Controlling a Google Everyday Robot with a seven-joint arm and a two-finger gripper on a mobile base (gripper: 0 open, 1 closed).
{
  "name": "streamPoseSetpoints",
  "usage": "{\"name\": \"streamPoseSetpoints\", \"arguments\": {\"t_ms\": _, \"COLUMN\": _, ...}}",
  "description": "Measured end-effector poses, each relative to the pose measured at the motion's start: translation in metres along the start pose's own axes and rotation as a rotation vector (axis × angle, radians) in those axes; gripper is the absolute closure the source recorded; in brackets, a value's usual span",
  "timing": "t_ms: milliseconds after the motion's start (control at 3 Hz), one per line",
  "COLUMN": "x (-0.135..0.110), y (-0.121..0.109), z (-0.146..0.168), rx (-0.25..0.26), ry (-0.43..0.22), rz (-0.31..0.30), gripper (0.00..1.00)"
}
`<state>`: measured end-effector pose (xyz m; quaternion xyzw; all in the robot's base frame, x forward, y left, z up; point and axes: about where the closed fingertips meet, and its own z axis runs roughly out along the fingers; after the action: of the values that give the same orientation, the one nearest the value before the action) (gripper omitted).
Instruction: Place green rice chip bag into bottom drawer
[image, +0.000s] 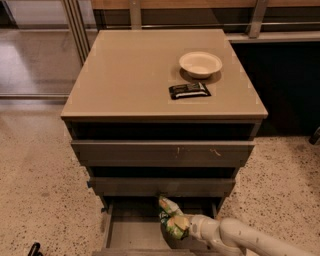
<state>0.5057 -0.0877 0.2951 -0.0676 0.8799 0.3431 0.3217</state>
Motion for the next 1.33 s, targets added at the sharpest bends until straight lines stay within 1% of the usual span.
{"name": "streamPoseSetpoints", "arguments": {"t_ms": 333, "x": 0.022, "y": -0.005, "z": 0.022, "rx": 0.012, "ry": 0.102, "rz": 0.047, "gripper": 1.0}}
{"name": "streamPoseSetpoints", "arguments": {"t_ms": 667, "x": 0.037, "y": -0.013, "z": 0.033, "rx": 0.049, "ry": 0.156, "rz": 0.083, "gripper": 1.0}}
{"name": "streamPoseSetpoints", "arguments": {"t_ms": 1000, "x": 0.045, "y": -0.02, "z": 0.039, "rx": 0.083, "ry": 0.18, "rz": 0.113, "gripper": 1.0}}
{"name": "streamPoseSetpoints", "arguments": {"t_ms": 1333, "x": 0.045, "y": -0.02, "z": 0.039, "rx": 0.083, "ry": 0.18, "rz": 0.113, "gripper": 0.81}}
